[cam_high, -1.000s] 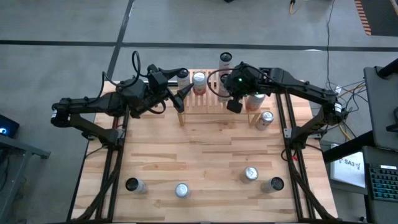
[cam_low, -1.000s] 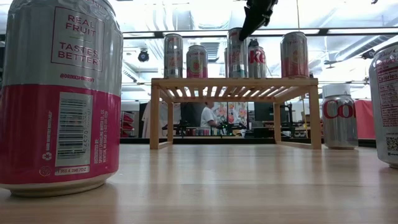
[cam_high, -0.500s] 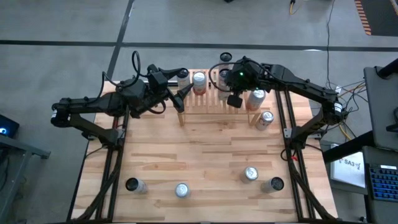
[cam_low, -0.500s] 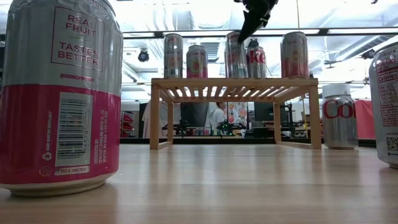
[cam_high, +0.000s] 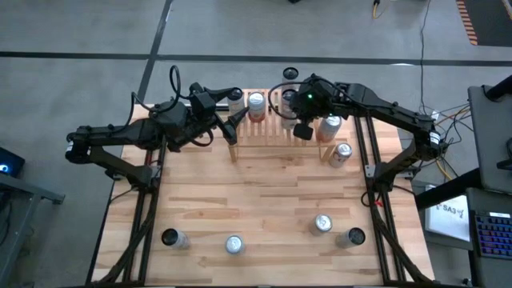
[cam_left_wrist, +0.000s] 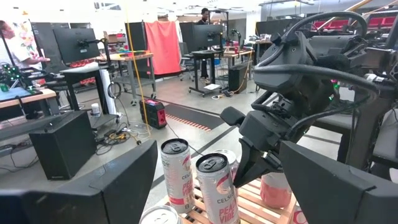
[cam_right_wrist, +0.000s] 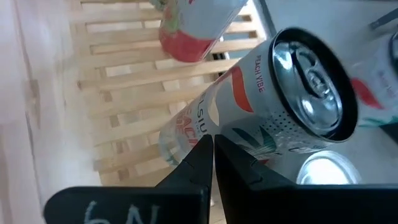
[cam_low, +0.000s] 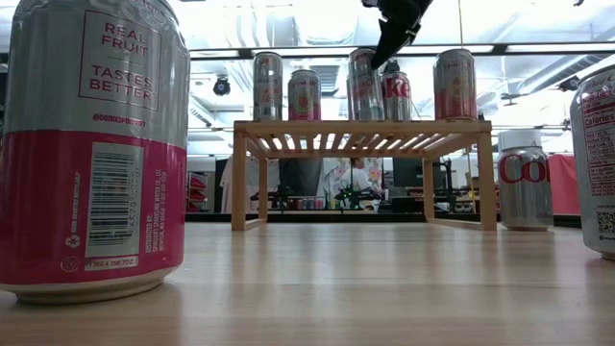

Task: Place canned beverage on shelf
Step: Put the left white soda can on the shelf aligned with the other white soda can

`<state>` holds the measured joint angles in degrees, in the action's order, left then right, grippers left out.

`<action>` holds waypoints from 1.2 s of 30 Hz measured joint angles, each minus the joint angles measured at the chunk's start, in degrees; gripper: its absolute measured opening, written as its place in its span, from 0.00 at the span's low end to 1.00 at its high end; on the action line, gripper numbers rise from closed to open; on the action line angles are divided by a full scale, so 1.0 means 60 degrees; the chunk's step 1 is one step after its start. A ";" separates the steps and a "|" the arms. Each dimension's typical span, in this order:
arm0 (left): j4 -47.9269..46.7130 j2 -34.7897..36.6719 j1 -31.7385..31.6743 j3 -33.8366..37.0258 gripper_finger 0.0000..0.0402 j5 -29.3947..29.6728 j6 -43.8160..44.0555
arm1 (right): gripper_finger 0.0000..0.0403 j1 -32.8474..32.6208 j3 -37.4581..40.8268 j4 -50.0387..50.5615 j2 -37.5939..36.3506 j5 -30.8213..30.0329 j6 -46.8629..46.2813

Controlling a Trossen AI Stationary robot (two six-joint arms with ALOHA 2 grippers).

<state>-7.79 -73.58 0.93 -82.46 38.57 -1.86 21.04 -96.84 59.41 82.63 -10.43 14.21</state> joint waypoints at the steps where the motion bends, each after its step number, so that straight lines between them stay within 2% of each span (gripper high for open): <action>1: 0.0000 0.0000 0.0000 0.0000 0.80 0.0000 -0.0001 | 0.02 0.0000 0.0000 0.0103 0.0000 0.0046 -0.0058; 6: 0.0000 0.0000 0.0000 -0.0004 0.80 0.0000 -0.0001 | 0.02 0.0000 0.0000 0.0394 0.0000 0.0111 -0.0274; 13: -0.0004 -0.0003 -0.0001 -0.0001 0.80 0.0000 -0.0045 | 0.02 -0.0007 0.0000 0.0443 0.0000 0.0891 -0.0696; 27: -0.0007 -0.0007 0.0000 0.0000 0.80 0.0000 -0.0113 | 0.02 -0.0047 0.0000 0.0986 -0.0018 0.1070 -0.0886; 36: -0.0007 -0.0007 -0.0004 -0.0004 0.80 0.0000 -0.0183 | 0.02 -0.0040 0.0046 -0.0059 -0.0007 0.0987 -0.0752</action>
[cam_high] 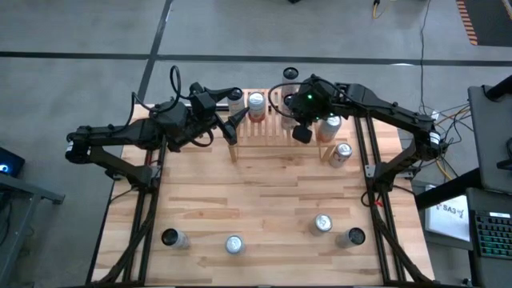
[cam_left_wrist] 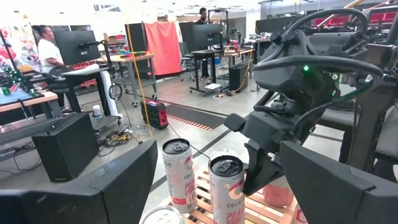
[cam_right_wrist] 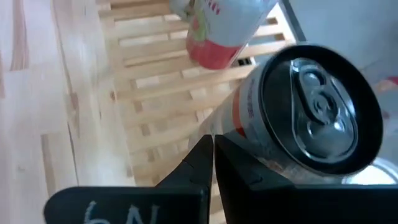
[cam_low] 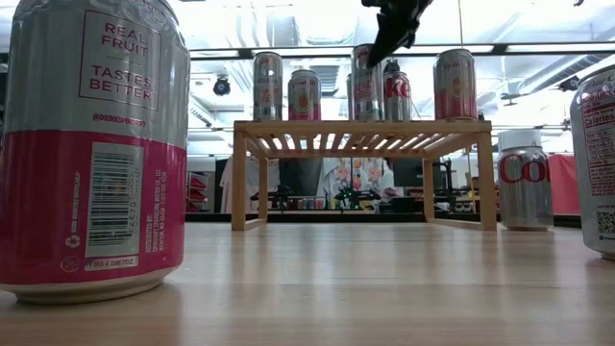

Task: Place canned beverage on shelf
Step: Put the left white soda can on the shelf aligned with the other white soda can

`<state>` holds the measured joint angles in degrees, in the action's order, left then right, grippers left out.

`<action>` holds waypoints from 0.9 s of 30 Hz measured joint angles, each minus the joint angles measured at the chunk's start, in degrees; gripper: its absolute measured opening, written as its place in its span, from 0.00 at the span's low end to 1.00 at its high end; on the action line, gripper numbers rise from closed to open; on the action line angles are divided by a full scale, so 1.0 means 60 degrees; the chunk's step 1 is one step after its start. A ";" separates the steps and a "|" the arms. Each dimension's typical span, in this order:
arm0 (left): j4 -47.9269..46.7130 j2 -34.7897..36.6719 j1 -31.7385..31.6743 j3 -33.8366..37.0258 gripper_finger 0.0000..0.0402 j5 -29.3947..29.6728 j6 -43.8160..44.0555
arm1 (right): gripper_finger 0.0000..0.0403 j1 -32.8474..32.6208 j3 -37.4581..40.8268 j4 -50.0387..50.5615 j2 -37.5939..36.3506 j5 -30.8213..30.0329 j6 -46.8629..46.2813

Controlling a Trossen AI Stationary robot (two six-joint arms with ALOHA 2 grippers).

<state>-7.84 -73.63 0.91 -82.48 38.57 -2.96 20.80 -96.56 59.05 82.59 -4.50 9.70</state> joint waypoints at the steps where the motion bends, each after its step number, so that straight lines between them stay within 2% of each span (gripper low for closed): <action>1: 0.0001 0.0000 0.0000 0.0000 0.80 0.0000 0.0000 | 0.02 0.0000 0.0038 -0.0128 0.0000 -0.0002 0.0054; 15: 0.0000 0.0000 0.0000 0.0000 0.80 0.0002 0.0000 | 0.02 -0.0047 0.0755 -0.0275 0.0015 -0.0045 -0.0045; 22: -0.0002 0.0000 0.0000 0.0000 0.80 0.0001 0.0003 | 0.02 -0.0044 0.0995 -0.0766 0.0026 -0.0832 -0.0028; 27: -0.0004 0.0000 0.0000 0.0000 0.80 0.0004 0.0004 | 0.02 -0.0040 0.0999 -0.0827 0.0026 -0.0858 0.0042</action>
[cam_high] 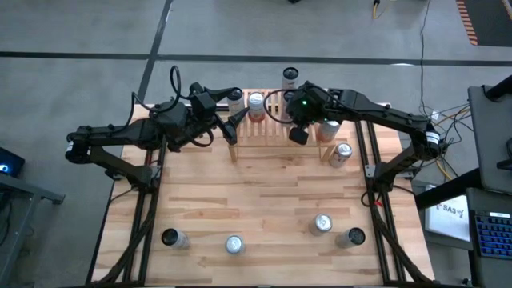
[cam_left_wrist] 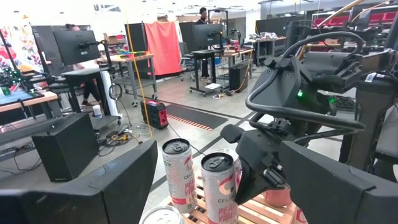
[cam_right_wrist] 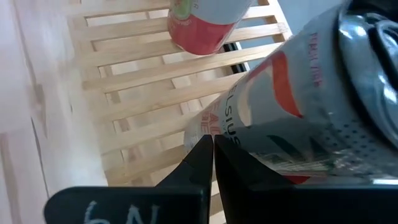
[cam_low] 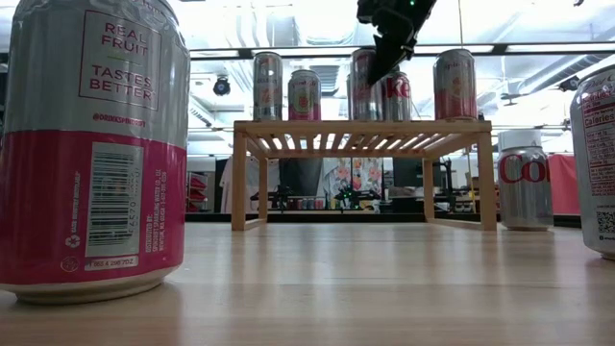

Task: Place canned beverage on shelf
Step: Put the left white soda can on the shelf aligned with the other white soda can

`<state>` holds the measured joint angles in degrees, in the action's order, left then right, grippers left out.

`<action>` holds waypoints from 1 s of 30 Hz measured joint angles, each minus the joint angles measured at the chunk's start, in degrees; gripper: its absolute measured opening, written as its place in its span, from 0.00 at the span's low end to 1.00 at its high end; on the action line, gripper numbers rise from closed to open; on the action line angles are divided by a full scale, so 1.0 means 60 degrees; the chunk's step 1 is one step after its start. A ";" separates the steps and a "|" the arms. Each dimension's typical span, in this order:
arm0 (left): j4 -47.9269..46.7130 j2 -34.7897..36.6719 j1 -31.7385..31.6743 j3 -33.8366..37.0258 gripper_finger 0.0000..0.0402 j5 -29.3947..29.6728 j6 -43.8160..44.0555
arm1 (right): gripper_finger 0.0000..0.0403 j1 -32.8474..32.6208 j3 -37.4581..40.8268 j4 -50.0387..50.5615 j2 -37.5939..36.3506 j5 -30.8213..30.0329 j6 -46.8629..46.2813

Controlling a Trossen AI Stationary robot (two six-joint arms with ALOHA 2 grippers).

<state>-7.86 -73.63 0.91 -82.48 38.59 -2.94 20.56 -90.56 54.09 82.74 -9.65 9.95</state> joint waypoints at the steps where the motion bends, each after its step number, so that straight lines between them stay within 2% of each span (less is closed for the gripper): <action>1: 0.0000 0.0000 0.0000 0.0000 0.80 -0.0002 0.0000 | 0.02 -0.0004 0.0000 0.0010 0.0000 0.0004 -0.0011; 8: -0.0013 0.0000 0.0000 0.0000 0.80 -0.0004 0.0000 | 0.02 -0.0007 0.0000 0.0225 -0.0029 0.0430 -0.0414; 20: -0.0070 -0.0002 0.0000 0.0000 0.80 -0.0002 0.0004 | 0.02 -0.0007 0.0094 -0.0218 -0.0050 0.0125 -0.0559; 25: -0.0567 0.0000 0.0000 0.0000 0.80 0.0000 0.0146 | 0.02 -0.0069 -0.0290 0.0058 -0.0268 0.1052 -0.0984; 30: -0.1207 -0.0231 -0.0011 0.0000 0.79 -0.0085 0.0689 | 0.02 -0.0072 -0.0816 0.0125 -0.0685 0.1180 -0.1172</action>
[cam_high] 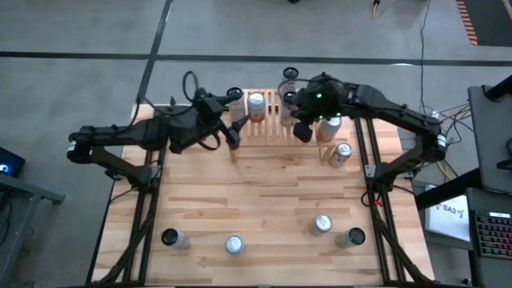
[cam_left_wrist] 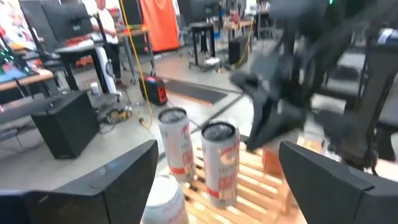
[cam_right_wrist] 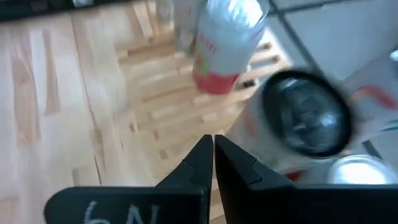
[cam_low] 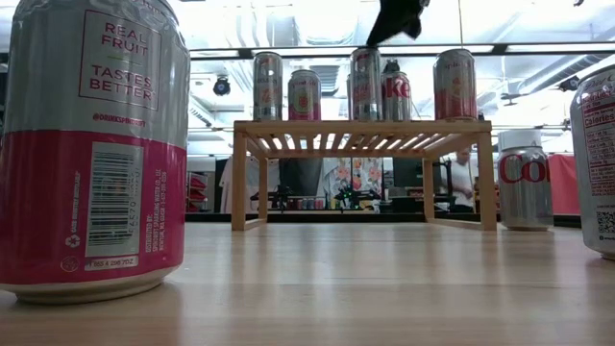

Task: Place canned beverage on shelf
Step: Put the left white soda can on the shelf aligned with the other white soda can

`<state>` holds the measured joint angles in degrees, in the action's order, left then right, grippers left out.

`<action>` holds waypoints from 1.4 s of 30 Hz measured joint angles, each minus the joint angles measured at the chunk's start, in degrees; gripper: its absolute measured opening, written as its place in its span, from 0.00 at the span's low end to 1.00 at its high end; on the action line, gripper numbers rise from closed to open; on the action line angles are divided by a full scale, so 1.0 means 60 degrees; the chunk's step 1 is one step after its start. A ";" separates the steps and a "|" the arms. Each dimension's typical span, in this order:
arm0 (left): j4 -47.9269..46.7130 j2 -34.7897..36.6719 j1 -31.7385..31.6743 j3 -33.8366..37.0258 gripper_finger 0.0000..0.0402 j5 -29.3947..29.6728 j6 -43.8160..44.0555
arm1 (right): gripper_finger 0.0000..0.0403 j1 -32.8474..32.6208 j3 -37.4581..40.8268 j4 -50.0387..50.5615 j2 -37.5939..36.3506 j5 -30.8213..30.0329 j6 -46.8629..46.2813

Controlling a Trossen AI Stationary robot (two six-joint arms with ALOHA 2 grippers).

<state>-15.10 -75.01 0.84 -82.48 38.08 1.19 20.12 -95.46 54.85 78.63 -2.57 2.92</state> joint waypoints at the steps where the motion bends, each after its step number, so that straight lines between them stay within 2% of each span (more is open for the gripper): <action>1: 0.0002 -0.0103 0.0000 0.0000 0.78 -0.0094 0.0053 | 0.02 0.0003 -0.0133 -0.0015 -0.0083 -0.0004 -0.0003; 5: 0.0128 -0.0655 -0.0117 -0.0004 0.72 -0.0493 0.0245 | 0.02 0.0006 -0.0684 -0.0054 -0.0398 -0.0019 -0.0125; 10: 0.0632 -0.1502 -0.0280 -0.0004 0.59 -0.0763 0.0200 | 0.02 0.0006 -0.1117 -0.0046 -0.0563 -0.0073 -0.0170; 17: 0.1032 -0.2411 -0.0372 -0.0037 0.29 -0.0782 0.0142 | 0.02 0.0006 -0.1243 -0.0032 -0.0601 -0.0080 -0.0393; 23: 0.0914 -0.3178 -0.0399 -0.0911 0.03 -0.1345 0.0006 | 0.02 0.0007 -0.1209 -0.0040 -0.0601 -0.0097 -0.0390; 28: 0.0635 -0.4142 -0.0496 -0.1684 0.03 -0.1263 -0.0592 | 0.02 0.0010 -0.1206 -0.0041 -0.0598 -0.0336 -0.0324; 34: 0.0484 -0.5133 -0.0634 -0.2201 0.00 -0.1255 -0.0612 | 0.02 0.0010 -0.1206 -0.0039 -0.0598 -0.0350 -0.0320; 42: 0.0562 -0.5645 -0.0949 -0.2357 0.00 -0.1206 -0.0612 | 0.02 0.0010 -0.1203 -0.0034 -0.0598 -0.0350 -0.0306</action>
<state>-11.72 -108.88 -4.85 -96.62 30.84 -2.48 20.18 -102.67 54.64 75.05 -4.67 1.08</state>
